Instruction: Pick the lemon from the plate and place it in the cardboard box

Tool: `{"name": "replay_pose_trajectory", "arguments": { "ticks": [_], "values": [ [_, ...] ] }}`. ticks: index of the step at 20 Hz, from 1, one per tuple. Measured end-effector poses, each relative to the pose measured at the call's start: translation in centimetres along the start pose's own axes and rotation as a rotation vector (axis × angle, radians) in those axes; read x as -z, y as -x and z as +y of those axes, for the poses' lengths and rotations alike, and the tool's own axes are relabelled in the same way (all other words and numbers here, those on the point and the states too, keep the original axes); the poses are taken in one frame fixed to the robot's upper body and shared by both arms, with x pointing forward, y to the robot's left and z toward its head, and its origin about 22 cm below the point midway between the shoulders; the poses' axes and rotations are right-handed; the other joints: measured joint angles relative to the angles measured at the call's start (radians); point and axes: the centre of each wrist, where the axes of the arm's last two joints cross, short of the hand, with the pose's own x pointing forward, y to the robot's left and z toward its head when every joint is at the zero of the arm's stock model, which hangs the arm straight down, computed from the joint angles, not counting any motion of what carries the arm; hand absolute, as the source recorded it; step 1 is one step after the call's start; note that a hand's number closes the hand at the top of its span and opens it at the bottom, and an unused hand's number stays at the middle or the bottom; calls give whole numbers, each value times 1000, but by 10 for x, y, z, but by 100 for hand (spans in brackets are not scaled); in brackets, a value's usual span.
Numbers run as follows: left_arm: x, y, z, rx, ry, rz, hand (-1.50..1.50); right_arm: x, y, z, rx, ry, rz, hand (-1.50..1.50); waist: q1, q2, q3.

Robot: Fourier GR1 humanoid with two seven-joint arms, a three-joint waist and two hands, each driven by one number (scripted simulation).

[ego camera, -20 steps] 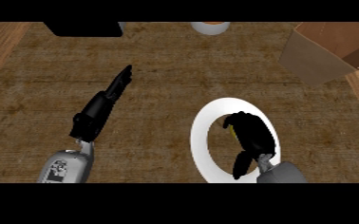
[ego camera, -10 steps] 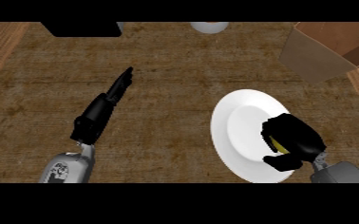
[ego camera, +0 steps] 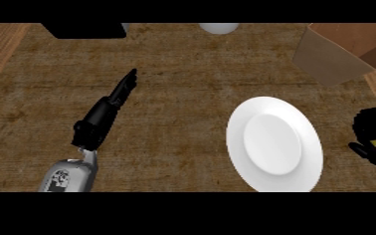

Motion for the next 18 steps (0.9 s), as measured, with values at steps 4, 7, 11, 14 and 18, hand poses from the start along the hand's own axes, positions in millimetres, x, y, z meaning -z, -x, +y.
{"name": "replay_pose_trajectory", "arguments": {
  "ticks": [4, 7, 11, 14, 18],
  "values": [
    [1, 0, 2, -3, 4, 3, 0, -46, 26, -24, 19, 110, 49, 150, 7, 1, -1],
    [2, -1, -1, 1, 4, 9, 0, -74, 34, -42, 24, 165, 89, 150, 4, -1, -2],
    [-1, 2, 2, 2, 0, 11, 0, -93, 38, -72, 43, 244, 102, 150, 0, -5, -3],
    [-2, 1, 2, -1, 2, 12, 0, -108, 41, -92, 68, 321, 128, 150, 1, -6, -3],
    [0, -1, 1, -3, 1, 11, 0, -123, 42, -116, 101, 392, 163, 150, 4, -5, -4]
  ]
}}
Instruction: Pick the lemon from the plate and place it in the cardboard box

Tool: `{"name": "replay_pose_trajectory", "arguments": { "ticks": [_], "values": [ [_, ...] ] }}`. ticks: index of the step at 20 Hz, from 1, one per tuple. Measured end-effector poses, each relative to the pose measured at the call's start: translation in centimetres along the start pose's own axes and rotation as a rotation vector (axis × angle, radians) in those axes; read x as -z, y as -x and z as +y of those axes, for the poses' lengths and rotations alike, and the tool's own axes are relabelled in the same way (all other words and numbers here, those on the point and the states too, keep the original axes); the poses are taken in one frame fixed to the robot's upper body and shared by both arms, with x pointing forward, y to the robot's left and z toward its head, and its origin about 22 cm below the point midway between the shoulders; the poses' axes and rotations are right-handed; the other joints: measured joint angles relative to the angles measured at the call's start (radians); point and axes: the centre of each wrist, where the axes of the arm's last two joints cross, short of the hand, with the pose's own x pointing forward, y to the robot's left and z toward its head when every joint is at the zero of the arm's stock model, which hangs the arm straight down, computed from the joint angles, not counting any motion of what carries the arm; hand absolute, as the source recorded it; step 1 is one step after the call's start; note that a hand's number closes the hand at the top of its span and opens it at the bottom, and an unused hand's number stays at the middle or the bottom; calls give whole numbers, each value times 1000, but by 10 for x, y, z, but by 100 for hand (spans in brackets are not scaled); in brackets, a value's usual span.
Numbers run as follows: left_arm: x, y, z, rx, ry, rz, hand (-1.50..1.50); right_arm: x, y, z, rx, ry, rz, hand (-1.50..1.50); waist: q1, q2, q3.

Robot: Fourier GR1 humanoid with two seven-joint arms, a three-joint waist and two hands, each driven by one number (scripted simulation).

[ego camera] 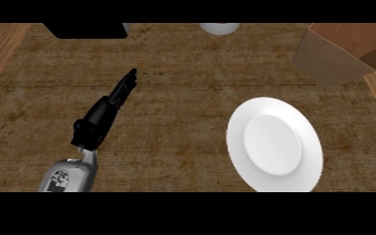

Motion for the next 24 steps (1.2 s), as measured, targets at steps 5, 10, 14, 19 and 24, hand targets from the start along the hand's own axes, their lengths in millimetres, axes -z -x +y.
{"name": "replay_pose_trajectory", "arguments": {
  "ticks": [5, 10, 14, 19, 24],
  "values": [
    [2, -2, -2, 1, 14, -5, 0, -4, 2, -29, 28, 61, 51, 150, 14, 4, 0],
    [4, -4, -7, 6, 36, -19, 0, 5, 4, -45, 50, 103, 76, 150, 38, 8, 0],
    [11, -8, -7, 4, 52, -18, 0, 20, 6, -53, 76, 117, 87, 150, 52, 12, -1],
    [14, -11, -8, 8, 61, -27, 0, 45, 10, -47, 128, 119, 79, 150, 66, 15, -1],
    [15, -10, -12, 11, 67, -32, 0, 73, 17, -41, 165, 129, 83, 150, 70, 16, -1]
  ]
}}
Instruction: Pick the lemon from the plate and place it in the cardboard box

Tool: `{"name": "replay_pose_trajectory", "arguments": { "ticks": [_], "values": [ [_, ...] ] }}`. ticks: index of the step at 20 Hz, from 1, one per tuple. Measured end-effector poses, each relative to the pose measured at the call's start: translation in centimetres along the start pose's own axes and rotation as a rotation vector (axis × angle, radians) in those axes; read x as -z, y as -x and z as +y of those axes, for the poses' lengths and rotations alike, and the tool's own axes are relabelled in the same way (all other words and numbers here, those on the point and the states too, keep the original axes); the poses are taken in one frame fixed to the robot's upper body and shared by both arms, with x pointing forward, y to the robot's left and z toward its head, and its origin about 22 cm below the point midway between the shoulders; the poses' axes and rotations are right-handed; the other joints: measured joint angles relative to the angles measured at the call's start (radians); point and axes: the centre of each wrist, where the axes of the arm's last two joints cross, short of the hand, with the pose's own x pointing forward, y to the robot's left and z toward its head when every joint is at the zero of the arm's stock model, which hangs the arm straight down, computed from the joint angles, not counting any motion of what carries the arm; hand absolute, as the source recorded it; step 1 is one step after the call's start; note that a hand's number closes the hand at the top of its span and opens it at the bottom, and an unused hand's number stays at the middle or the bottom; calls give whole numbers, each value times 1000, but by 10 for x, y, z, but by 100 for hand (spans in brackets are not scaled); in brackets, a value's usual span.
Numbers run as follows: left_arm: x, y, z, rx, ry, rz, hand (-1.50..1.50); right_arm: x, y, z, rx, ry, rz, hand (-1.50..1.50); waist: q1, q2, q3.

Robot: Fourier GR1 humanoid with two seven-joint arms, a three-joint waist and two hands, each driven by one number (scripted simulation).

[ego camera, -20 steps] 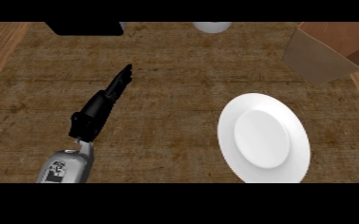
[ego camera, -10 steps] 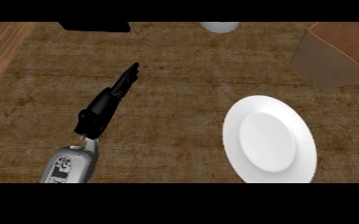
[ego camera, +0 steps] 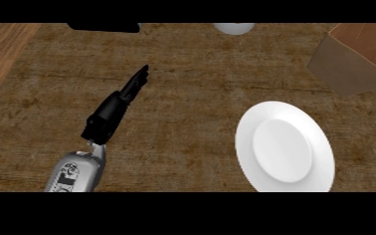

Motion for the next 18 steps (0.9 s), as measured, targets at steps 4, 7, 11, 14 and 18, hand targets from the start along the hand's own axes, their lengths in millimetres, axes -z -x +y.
{"name": "replay_pose_trajectory", "arguments": {
  "ticks": [4, 7, 11, 14, 18],
  "values": [
    [3, -2, -3, -4, -1, -3, 0, 26, 9, 21, -3, -13, -4, 150, 0, 1, 0],
    [-1, 2, 2, -4, -2, 1, 0, 47, 12, 34, -24, -35, -16, 150, -3, 1, 0],
    [0, 3, 2, -2, -7, -2, 0, 60, 21, 58, -43, -75, -8, 150, -7, 1, 0],
    [3, 2, 7, 0, -16, 2, 0, 67, 28, 87, -45, -105, -6, 150, -13, 1, 0],
    [4, 3, 4, -2, -9, 3, 0, 76, 35, 117, 3, -163, 44, -150, -7, 4, 1]
  ]
}}
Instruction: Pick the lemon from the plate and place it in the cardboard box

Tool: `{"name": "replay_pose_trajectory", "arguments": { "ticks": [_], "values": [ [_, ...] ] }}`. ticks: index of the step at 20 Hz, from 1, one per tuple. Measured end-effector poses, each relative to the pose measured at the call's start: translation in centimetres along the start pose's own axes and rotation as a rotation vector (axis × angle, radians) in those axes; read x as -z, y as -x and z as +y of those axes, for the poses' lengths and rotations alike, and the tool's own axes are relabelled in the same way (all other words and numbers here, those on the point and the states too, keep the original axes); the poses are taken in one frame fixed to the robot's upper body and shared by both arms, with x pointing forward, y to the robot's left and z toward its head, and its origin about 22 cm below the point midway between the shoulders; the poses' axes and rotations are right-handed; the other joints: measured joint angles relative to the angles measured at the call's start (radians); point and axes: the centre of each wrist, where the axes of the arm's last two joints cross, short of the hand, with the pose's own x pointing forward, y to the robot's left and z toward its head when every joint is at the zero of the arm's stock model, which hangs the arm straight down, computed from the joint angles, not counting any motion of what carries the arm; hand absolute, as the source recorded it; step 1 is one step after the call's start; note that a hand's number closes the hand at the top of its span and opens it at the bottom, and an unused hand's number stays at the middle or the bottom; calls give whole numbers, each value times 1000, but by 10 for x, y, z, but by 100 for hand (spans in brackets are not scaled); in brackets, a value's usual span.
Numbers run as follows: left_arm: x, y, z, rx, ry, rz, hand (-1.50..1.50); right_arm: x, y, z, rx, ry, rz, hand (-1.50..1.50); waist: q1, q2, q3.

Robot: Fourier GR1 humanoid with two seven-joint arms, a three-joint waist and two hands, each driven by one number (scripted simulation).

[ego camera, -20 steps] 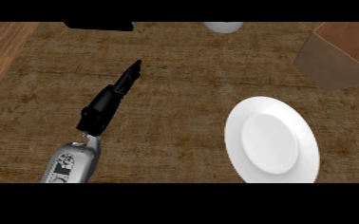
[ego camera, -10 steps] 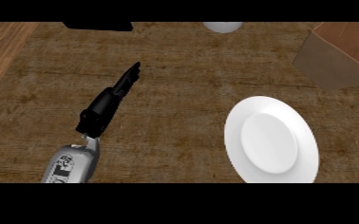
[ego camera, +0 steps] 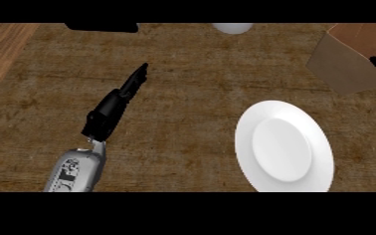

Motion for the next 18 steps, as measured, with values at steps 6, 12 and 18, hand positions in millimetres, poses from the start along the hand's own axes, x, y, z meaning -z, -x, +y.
{"name": "replay_pose_trajectory", "arguments": {
  "ticks": [6, 12, 18],
  "values": [
    [1, -6, -3, 1, 3, -6, 0, 7, 5, 20, 94, -83, 86, -150, 11, 4, 1],
    [2, -6, -2, 3, 0, -15, 0, 13, 7, 35, 264, 14, 89, -150, 4, 6, 2],
    [0, -5, -8, -4, 8, -17, 0, 3, 11, 21, 497, 201, 135, -150, 7, 9, 5]
  ]
}}
